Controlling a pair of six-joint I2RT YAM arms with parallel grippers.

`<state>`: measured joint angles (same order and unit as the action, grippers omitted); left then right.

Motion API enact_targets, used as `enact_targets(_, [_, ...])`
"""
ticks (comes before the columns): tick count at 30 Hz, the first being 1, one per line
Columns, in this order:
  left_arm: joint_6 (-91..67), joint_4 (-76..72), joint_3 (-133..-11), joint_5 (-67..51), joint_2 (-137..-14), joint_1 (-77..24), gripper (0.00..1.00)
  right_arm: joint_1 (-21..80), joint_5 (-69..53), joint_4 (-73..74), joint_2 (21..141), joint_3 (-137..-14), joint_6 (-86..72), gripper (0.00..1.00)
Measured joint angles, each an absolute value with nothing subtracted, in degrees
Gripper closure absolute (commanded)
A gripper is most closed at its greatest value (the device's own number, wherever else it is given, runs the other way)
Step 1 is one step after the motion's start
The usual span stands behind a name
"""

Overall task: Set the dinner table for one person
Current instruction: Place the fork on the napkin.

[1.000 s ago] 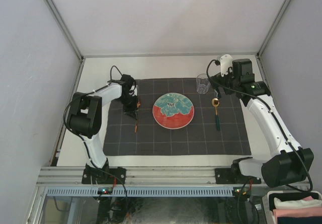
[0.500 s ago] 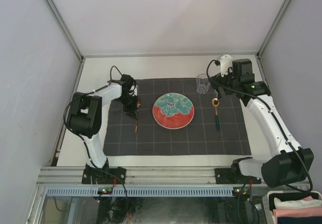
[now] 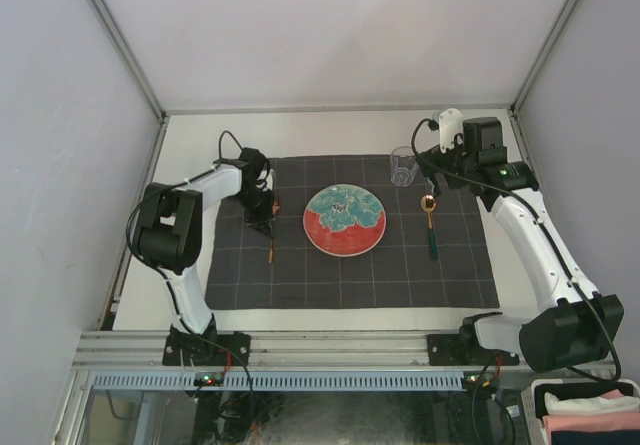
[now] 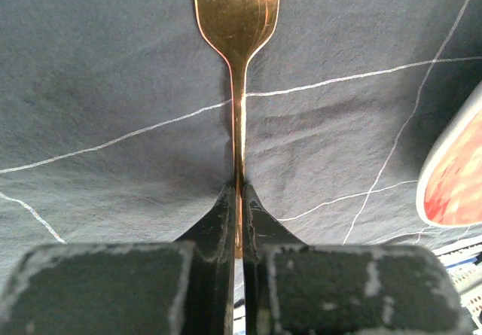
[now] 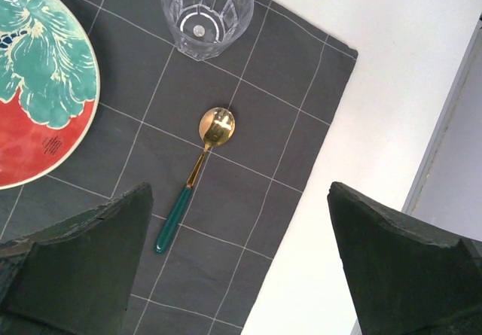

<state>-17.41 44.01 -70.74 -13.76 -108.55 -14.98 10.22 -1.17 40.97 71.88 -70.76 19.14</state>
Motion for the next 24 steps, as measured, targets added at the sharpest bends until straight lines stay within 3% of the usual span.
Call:
enact_targets(17, [-16.9, 44.9, -71.5, -13.6, -108.5, -15.0, 0.72, 10.2, -1.6, 40.9, 70.1, -67.9, 19.1, 0.0])
enact_targets(24, [-15.3, 46.8, -75.0, -12.6, -108.5, -14.9, 0.7, 10.2, -2.0, 40.8, 70.0, -67.9, 19.1, 0.0])
